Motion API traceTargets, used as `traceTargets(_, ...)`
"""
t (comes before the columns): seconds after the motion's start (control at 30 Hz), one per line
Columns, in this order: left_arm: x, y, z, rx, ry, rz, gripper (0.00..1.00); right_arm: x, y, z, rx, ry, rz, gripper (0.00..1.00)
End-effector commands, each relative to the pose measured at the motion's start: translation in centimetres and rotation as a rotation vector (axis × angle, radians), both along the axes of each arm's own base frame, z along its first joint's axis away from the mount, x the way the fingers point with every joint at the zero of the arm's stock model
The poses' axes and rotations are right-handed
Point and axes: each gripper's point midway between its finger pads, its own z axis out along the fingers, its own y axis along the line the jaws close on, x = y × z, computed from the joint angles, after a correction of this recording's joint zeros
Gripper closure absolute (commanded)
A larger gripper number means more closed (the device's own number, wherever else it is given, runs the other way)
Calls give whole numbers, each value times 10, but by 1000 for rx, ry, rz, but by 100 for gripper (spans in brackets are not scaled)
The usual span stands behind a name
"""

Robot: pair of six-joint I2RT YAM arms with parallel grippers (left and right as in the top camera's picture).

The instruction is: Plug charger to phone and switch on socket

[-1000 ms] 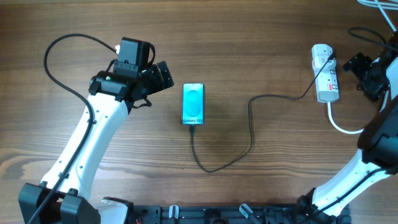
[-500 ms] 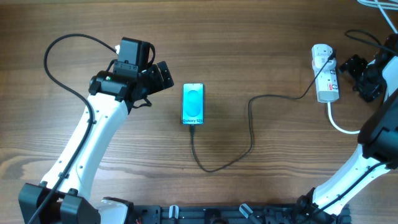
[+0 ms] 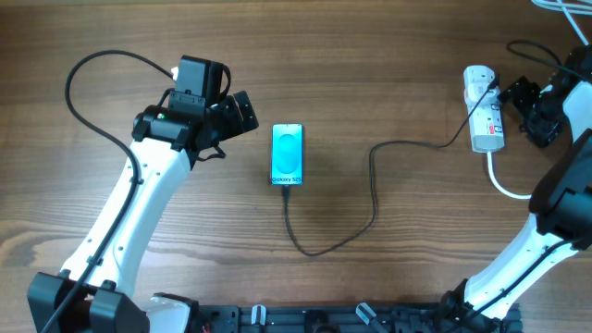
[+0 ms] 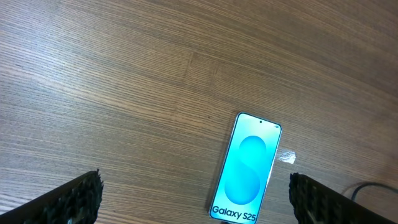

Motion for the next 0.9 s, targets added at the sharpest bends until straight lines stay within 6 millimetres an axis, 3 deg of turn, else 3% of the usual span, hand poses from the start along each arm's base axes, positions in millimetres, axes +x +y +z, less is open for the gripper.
traceTargets(0.0,1,5,-1,9,0,25,0,4,10,-8,5,11,18,0)
traceTargets(0.17,1,5,-1,9,0,25,0,5,8,-10,-11,10,42,0)
traceTargets(0.37,1,5,-1,9,0,25,0,1,15,-32,33,46,48,0)
traceTargets(0.87,1,5,-1,8,0,25,0,-9,32,-33,111,76,89,0)
